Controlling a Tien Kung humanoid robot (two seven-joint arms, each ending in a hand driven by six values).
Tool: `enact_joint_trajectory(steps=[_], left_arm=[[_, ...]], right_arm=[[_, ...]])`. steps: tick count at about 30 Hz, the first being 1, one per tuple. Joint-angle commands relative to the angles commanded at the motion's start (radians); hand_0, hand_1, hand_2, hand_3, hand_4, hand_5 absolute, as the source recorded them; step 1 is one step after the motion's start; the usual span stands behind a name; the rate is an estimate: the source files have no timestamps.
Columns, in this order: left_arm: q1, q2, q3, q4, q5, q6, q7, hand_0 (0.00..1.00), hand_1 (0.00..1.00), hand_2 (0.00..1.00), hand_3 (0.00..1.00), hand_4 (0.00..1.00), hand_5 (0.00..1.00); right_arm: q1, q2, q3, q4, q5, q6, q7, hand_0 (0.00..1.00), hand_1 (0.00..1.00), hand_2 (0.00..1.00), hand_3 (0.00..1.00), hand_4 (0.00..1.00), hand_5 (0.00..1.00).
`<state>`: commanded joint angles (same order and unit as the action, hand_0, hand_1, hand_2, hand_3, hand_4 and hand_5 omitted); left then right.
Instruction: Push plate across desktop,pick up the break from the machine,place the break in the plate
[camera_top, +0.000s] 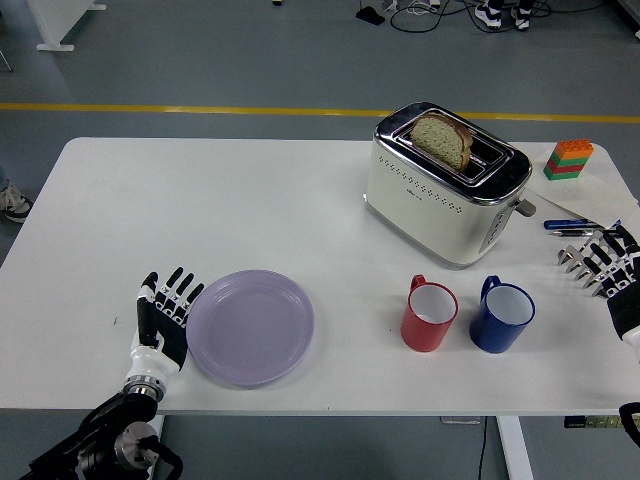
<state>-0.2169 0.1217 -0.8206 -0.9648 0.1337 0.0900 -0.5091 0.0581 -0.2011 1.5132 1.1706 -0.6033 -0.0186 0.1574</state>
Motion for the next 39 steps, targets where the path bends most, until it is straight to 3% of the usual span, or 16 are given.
enact_joint_trajectory(steps=[22, 39], left_arm=[[-0.113, -0.052, 0.112, 0.083, -0.084, -0.014, -0.004, 0.803, 0.831, 0.892, 0.845, 0.589, 0.998], [-0.154, -0.077, 0.146, 0.102, -0.104, -0.026, 0.001, 0.799, 0.825, 0.889, 0.843, 0.587, 0.998]], right_arm=[[0.012, 0.001, -0.002, -0.001, 0.001, 0.000, 0.000, 0.857, 0.803, 0.858, 0.840, 0.603, 0.492], [0.015, 0.002, -0.008, -0.002, 0.002, 0.000, 0.000, 0.857, 0.803, 0.858, 0.839, 0.602, 0.491]])
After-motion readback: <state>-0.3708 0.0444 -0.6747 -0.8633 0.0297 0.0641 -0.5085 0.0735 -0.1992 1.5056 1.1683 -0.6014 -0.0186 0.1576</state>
